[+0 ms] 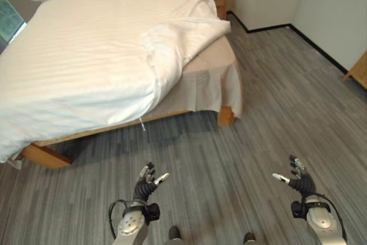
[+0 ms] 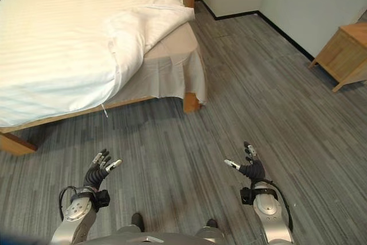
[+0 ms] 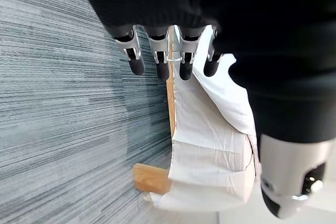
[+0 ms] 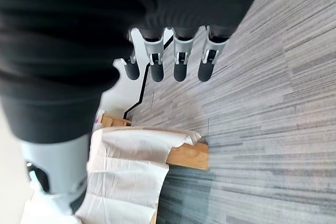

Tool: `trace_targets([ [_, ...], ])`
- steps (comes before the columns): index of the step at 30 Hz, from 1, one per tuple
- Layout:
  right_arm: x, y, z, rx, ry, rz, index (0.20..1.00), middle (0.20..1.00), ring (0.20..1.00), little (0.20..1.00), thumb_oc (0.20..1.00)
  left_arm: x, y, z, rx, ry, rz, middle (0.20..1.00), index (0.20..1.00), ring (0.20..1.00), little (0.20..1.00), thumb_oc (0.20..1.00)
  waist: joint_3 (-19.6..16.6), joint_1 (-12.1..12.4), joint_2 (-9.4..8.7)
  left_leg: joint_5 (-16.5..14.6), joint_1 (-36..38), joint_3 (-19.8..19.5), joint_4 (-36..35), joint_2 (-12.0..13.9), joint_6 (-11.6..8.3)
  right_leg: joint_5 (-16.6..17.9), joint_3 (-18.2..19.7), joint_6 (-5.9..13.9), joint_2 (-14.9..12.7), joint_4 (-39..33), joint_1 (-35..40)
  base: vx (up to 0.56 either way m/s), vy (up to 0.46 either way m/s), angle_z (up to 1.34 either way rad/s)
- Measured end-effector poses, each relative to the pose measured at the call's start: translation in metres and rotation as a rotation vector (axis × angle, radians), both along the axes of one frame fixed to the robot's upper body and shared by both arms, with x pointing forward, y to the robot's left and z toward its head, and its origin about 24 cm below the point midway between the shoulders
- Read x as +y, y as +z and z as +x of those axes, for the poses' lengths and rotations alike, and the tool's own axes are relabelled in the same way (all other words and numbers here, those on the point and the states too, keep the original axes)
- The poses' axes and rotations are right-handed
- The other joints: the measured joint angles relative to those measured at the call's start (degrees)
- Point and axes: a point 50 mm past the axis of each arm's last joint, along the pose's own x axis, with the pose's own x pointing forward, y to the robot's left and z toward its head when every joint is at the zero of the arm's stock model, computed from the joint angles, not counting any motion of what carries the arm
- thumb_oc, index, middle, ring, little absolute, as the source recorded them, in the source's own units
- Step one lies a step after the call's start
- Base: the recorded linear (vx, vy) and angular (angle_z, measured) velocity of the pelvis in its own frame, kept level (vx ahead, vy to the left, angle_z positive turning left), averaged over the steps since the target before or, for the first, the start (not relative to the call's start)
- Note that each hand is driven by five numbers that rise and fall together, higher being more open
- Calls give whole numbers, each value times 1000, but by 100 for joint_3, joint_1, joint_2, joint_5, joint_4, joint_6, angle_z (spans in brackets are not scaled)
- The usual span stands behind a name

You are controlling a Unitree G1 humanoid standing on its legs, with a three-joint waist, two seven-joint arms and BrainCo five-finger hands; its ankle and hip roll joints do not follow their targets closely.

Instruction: Making the bed.

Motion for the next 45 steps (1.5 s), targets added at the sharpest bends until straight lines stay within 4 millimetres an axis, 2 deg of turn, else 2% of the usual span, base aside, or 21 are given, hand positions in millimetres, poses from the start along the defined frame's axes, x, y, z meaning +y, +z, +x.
trace_targets([
  [8, 0, -1, -1, 7, 1, -34, 1000, 1000, 1000, 1000, 1000, 1, 4, 4, -18, 5, 14, 1000, 1000, 1000, 1000, 1000, 1, -12, -12, 29, 40, 19, 90, 154, -13, -49, 58, -60, 160, 38, -3, -12, -140, -4],
  [10, 1, 2, 0, -9, 0, -31, 1000, 1000, 1000, 1000, 1000, 7, 12, 16, -54, 8, 39, 1000, 1000, 1000, 1000, 1000, 221, 10, -200, 39, -856, -103, 1496, 407, -176, -359, -32, -336, 242, 343, -203, -15, -193, 28],
  [12, -6, 3, -4, 5, 5, -59, 1000, 1000, 1000, 1000, 1000, 6, 15, 21, -66, 1, 40, 1000, 1000, 1000, 1000, 1000, 333, 45, -268, 269, -1175, -235, 2095, 605, -469, -379, -14, -496, 341, 331, -171, 191, -123, 23],
  [13, -10, 5, -5, -3, -7, -68, 1000, 1000, 1000, 1000, 1000, 5, 12, 18, -54, -4, 38, 1000, 1000, 1000, 1000, 1000, 361, 86, -278, 395, -1257, -191, 2294, 673, -445, -331, -26, -570, 376, 182, -53, 241, -101, 3],
  [14, -15, 6, -8, -1, -23, -80, 1000, 1000, 1000, 1000, 1000, 4, 9, 14, -39, -2, 30, 1000, 1000, 1000, 1000, 1000, 410, 64, -323, 404, -1364, -57, 2497, 775, -470, -359, -7, -609, 398, 91, 30, 280, -6, 0],
  [15, -25, 9, -12, -2, -64, -93, 1000, 1000, 1000, 1000, 1000, -2, 4, 9, -14, -22, 20, 1000, 1000, 1000, 1000, 1000, 421, 86, -295, 278, -1419, 579, 2656, 852, -582, -356, -28, -672, 348, 56, 0, 185, 29, -8],
  [19, -27, 9, -12, 12, -67, -106, 1000, 1000, 1000, 1000, 1000, -11, 3, 10, -21, -21, -8, 1000, 1000, 1000, 1000, 1000, 445, 90, -247, 210, -1487, 782, 1375, -5, -557, -254, 158, -650, 256, -2, -249, 410, 128, -16],
  [20, -23, 2, -5, 37, -40, -103, 1000, 1000, 1000, 1000, 1000, -12, -1, 8, -7, 1, -21, 1000, 1000, 1000, 1000, 1000, 448, 168, -172, 250, -1266, 848, -9, -291, -501, -314, 304, -577, 347, -6, -339, 462, 102, -39],
  [24, -23, 0, -5, 58, -20, -137, 1000, 1000, 1000, 1000, 1000, -17, -7, 8, 19, 9, -39, 1000, 1000, 1000, 1000, 1000, 373, 186, 32, 351, -1407, 1250, 303, 54, -347, -557, 457, -387, 430, -8, -89, 570, 91, -34],
  [26, -15, -1, -2, 58, 17, -136, 1000, 1000, 1000, 1000, 1000, -8, -6, 7, 15, 42, -25, 1000, 1000, 1000, 1000, 1000, 315, 257, -293, 45, -1315, 1420, 493, -216, -175, -747, 636, -373, 62, 8, -21, 605, 102, -60],
  [27, -11, -3, -4, 66, 31, -131, 1000, 1000, 1000, 1000, 1000, -4, -6, 7, 15, 60, -17, 1000, 1000, 1000, 1000, 1000, 290, 296, -409, -147, -1237, 1475, 579, -328, 114, -868, 626, -472, -44, 85, 51, 465, 128, -35],
  [28, -7, -9, -11, 95, 36, -118, 1000, 1000, 1000, 1000, 1000, -2, -1, 12, -3, 55, 1, 1000, 1000, 1000, 1000, 1000, 247, 341, -499, -246, -1083, 1581, 601, -406, 515, -892, 623, -342, -175, 674, 7, 439, 142, -33],
  [29, 0, -11, -11, 99, 65, -120, 1000, 1000, 1000, 1000, 1000, 0, 4, 14, -23, 45, 20, 1000, 1000, 1000, 1000, 1000, 207, 404, -587, -350, -887, 1662, 519, -482, 651, -942, 639, -45, -258, 1527, -273, 591, 221, -25],
  [33, 4, -7, -10, 89, 108, -146, 1000, 1000, 1000, 1000, 1000, -1, 12, 24, -52, -2, 55, 1000, 1000, 1000, 1000, 1000, 211, 309, -549, -510, -265, 1579, 278, -750, 767, -719, 1067, 579, -635, 4223, -1213, 410, 141, 16],
  [35, 8, -2, -3, 61, 127, -159, 1000, 1000, 1000, 1000, 1000, -1, 18, 30, -72, -40, 83, 1000, 1000, 1000, 1000, 1000, 172, 181, -496, -765, 111, 1409, 126, -829, 852, -795, 667, 360, -1033, 5101, -1925, 558, -12, 37],
  [38, 10, 3, 2, 44, 141, -170, 1000, 1000, 1000, 1000, 1000, -4, 16, 30, -66, -39, 71, 1000, 1000, 1000, 1000, 1000, 145, 33, -194, -926, 404, 1256, 56, -611, 697, -850, 118, 96, -985, 3493, -2142, 419, -139, 34],
  [40, 11, 2, 3, 50, 151, -169, 1000, 1000, 1000, 1000, 1000, -2, 13, 28, -55, -11, 59, 1000, 1000, 1000, 1000, 1000, 202, -57, -6, -912, 652, 1050, 27, -199, 514, -355, 204, -118, -315, 1572, -2169, 524, -290, 69],
  [41, 12, -4, -3, 75, 153, -165, 1000, 1000, 1000, 1000, 1000, 5, 10, 24, -38, 15, 65, 1000, 1000, 1000, 1000, 1000, 152, -83, -87, -894, 788, 877, 38, -52, 487, 333, 593, -191, 47, 255, -2076, 506, -351, 96],
  [42, 11, -5, -3, 85, 152, -165, 1000, 1000, 1000, 1000, 1000, 9, 8, 23, -28, 27, 72, 1000, 1000, 1000, 1000, 1000, 106, -179, -210, -933, 832, 656, 27, 61, 433, 465, 1152, -158, 279, -37, -2010, 564, -427, 189],
  [43, 0, -1, -2, 83, 126, -200, 1000, 1000, 1000, 1000, 1000, 0, 7, 30, -28, 15, 47, 1000, 1000, 1000, 1000, 1000, 138, -392, 14, -1062, 823, 471, 16, 400, 243, 817, 1349, -248, 690, 180, -1841, 496, -352, 149],
  [45, -1, 12, 13, 26, 137, -226, 1000, 1000, 1000, 1000, 1000, -6, 6, 29, -29, 8, 32, 1000, 1000, 1000, 1000, 1000, 175, -334, 65, -744, 891, 541, 182, 156, 150, 637, 1304, -519, 809, 330, -1738, 340, -299, 68],
])
